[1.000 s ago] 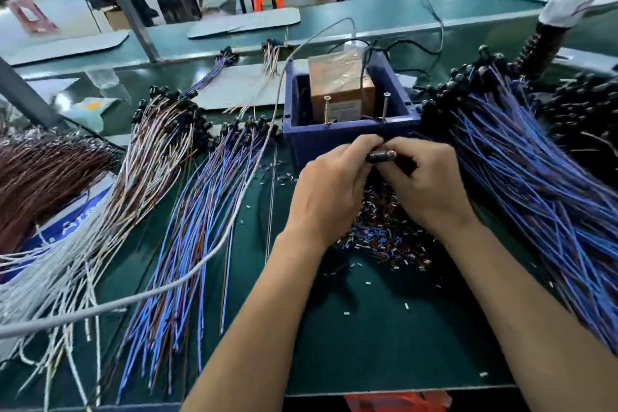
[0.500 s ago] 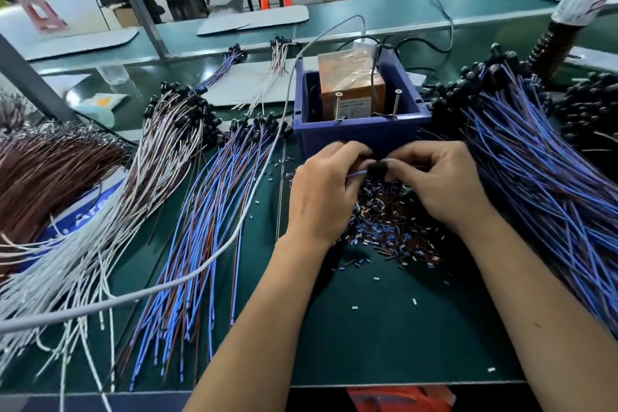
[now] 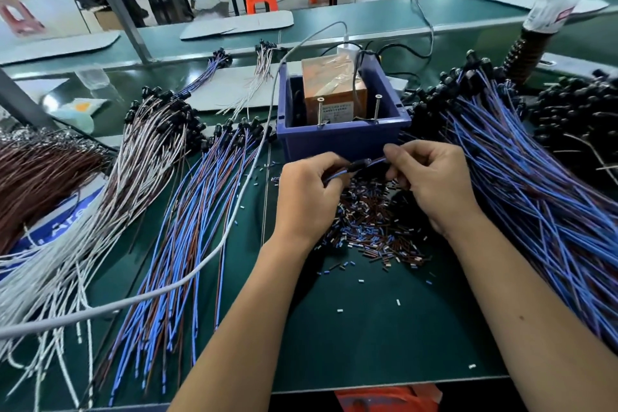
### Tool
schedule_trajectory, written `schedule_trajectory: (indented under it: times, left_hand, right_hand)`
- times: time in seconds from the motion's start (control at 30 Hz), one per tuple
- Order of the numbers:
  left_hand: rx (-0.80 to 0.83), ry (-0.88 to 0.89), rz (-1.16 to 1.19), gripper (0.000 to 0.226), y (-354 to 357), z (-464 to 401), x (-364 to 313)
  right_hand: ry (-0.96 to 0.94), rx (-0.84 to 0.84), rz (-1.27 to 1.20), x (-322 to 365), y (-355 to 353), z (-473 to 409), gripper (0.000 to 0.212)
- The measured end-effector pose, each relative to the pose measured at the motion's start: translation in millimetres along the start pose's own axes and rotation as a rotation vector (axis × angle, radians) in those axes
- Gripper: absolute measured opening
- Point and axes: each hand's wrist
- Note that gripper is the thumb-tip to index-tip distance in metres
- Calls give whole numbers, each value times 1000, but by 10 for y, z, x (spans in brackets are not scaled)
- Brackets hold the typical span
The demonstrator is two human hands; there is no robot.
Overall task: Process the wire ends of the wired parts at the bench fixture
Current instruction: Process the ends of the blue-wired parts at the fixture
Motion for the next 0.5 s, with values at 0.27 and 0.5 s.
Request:
schedule_trajectory:
  times: [0.27,0.5]
  left_hand:
    - [-12,58,-44,13,-44,4,-3]
    - [-246,-73,170,15,-46,-11,-23]
  right_hand:
    - [-6,-68,-87,5,-58,-37,23]
    - [-88,-80,15,16,-18,0,13]
Point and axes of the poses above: each hand's wrist, its own z-axis away from the middle knuckle, its own y-axis out of the palm, x = y × z, and after that the axes turned 4 degrees about x, right-handed
